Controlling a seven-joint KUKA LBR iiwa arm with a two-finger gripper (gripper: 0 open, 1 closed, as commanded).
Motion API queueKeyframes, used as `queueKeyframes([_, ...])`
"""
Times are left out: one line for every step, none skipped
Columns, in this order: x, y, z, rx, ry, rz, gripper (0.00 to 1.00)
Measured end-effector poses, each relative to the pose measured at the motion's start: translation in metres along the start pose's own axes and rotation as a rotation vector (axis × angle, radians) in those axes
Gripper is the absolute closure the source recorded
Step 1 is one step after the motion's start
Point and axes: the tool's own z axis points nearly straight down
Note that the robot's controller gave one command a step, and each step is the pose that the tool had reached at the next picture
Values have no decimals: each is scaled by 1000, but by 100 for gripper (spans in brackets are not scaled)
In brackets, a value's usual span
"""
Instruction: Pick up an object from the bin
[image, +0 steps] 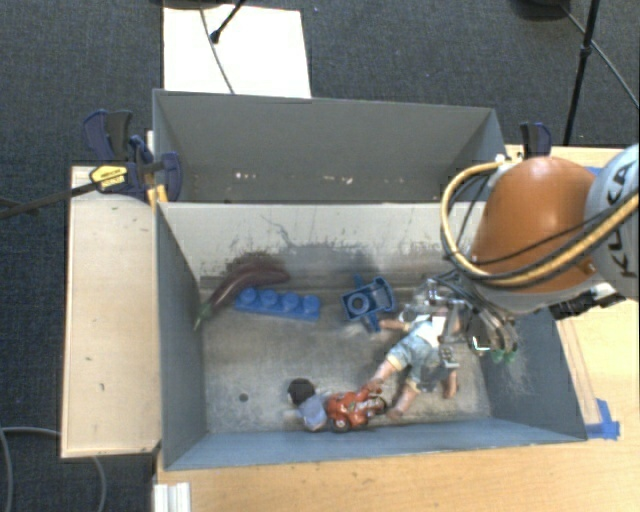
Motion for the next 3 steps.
queueKeyframes([-2,0,-4,0,-8,0,0])
queueKeyframes([-14,-3,47,0,-16,-2,0])
queueKeyframes([-15,-11,123,0,-10,28,100])
